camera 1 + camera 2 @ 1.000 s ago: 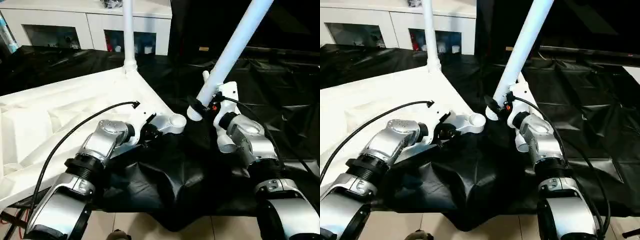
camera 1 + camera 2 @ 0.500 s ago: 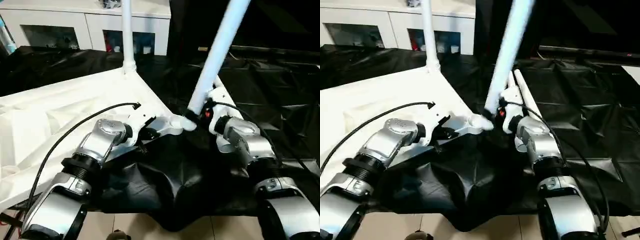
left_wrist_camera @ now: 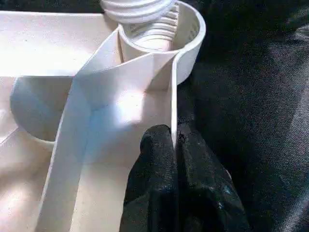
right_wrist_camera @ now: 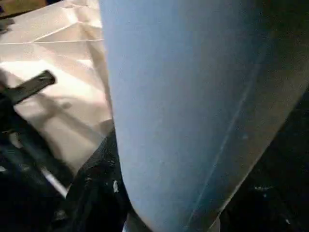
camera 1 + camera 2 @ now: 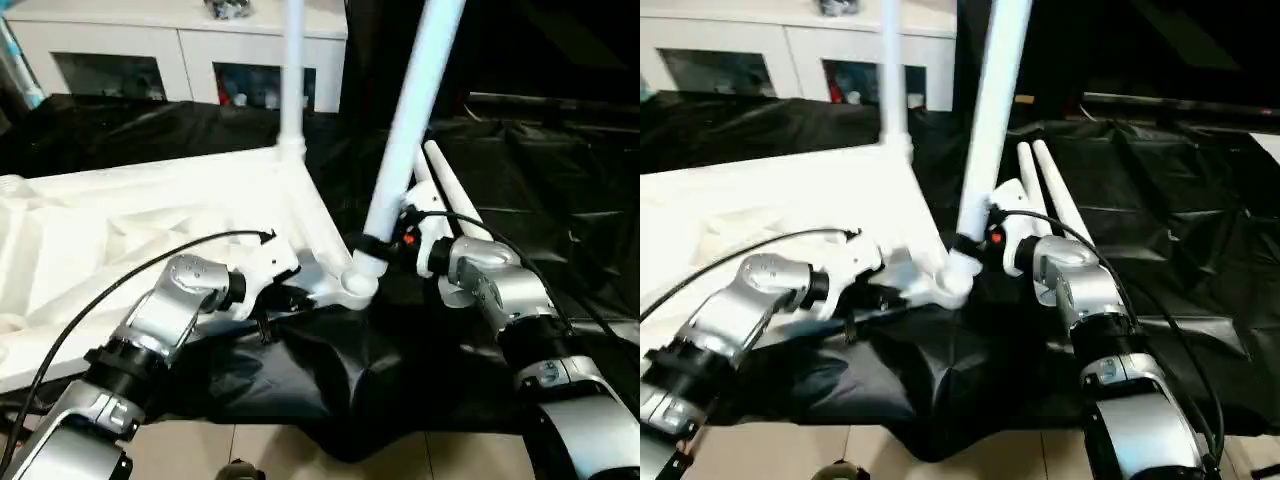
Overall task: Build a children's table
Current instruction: Insert table leg to table base
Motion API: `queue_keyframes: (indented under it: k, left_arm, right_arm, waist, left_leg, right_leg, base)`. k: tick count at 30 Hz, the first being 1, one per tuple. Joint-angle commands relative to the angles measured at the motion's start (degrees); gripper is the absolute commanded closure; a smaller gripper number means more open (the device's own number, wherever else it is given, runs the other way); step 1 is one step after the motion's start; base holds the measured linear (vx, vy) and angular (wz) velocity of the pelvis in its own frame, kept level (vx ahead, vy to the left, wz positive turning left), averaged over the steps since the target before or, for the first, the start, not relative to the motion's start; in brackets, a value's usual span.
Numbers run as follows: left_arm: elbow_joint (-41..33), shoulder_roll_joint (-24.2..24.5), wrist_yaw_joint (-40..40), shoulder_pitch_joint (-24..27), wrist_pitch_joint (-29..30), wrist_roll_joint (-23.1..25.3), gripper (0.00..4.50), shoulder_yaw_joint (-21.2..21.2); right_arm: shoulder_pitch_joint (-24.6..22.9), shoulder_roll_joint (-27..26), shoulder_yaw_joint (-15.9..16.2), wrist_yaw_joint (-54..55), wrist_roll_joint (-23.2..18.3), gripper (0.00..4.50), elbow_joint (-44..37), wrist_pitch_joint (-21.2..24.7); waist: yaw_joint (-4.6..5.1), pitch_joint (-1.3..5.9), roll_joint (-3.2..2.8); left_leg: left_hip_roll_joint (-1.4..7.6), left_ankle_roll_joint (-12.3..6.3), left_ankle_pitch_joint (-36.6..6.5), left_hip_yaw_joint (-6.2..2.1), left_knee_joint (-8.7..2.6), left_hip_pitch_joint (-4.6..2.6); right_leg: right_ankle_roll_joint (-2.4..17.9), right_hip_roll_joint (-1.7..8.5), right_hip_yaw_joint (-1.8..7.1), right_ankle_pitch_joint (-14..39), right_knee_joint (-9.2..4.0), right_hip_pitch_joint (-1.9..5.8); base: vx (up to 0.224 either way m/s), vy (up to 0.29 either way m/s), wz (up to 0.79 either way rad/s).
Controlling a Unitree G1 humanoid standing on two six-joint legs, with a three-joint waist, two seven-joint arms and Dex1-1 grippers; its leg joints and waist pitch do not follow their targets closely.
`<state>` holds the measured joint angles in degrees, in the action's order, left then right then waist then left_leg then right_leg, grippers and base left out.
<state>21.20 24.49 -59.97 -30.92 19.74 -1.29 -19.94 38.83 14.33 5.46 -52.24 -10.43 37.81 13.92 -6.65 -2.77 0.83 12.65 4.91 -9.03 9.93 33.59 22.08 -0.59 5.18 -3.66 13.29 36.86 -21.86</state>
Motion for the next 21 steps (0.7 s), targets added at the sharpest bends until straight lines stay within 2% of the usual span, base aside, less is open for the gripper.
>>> queue_keyframes:
  k: [1, 2, 7, 14, 21]
  left_arm:
    - [0.4, -0.8, 0.9, 1.1, 0.4, 0.6, 4.5, -0.4]
    - [0.4, -0.9, 1.5, 1.2, 0.5, 0.8, 4.5, 0.0]
    - [-0.6, -1.0, 3.0, 1.8, 1.1, 1.0, 4.5, 0.2]
    - [-0.8, -1.3, 3.2, 1.6, 1.0, 1.2, 4.5, 0.2]
    - [-0.7, -1.6, 3.2, 1.4, 1.1, 1.6, 4.5, 0.3]
  right_arm:
    - [-1.5, 0.8, 2.0, -1.9, 1.0, 2.59, -0.7, 2.3]
    - [-1.8, 0.8, 2.3, -2.1, 1.1, 2.59, -1.1, 2.6]
    - [-2.3, 0.5, 2.5, -1.6, 1.2, 2.59, -2.6, 4.1]
    - [-2.8, -0.1, 2.9, -1.5, 1.0, 2.59, -3.4, 4.9]
    - [-2.8, -1.0, 3.1, -1.2, 0.7, 2.59, -3.2, 5.7]
  waist:
    - [0.12, 3.59, -0.53]
    - [0.11, 3.57, -0.18]
    - [0.19, 3.51, -0.29]
    - [0.24, 3.58, -0.19]
    - [0.24, 3.51, -0.18]
  left_leg:
    - [0.6, 0.95, -13.1, 0.17, -4.08, -1.39]
    - [0.6, 0.96, -12.7, 0.11, -4.15, -1.34]
    - [0.59, 1.35, -13.6, 0.11, -4.25, -1.4]
    - [0.56, 1.12, -12.4, 0.11, -4.21, -1.33]
    - [0.57, 1.31, -13.0, 0.11, -4.31, -1.34]
  right_leg:
    - [13.7, 2.52, 2.17, 1.4, -4.29, 2.33]
    - [13.2, 2.59, 2.21, 2.2, -4.29, 2.31]
    - [12.6, 2.63, 2.31, 4.7, -4.61, 2.06]
    - [12.6, 2.56, 2.29, 3.2, -4.44, 1.96]
    - [12.3, 2.6, 2.32, 4.4, -4.58, 1.9]
  base:
    - [0.0, 0.0, 0.0]
    - [0.0, 0.0, 0.0]
    - [0.0, 0.0, 0.0]
    - [0.0, 0.0, 0.0]
    - [0.0, 0.0, 0.0]
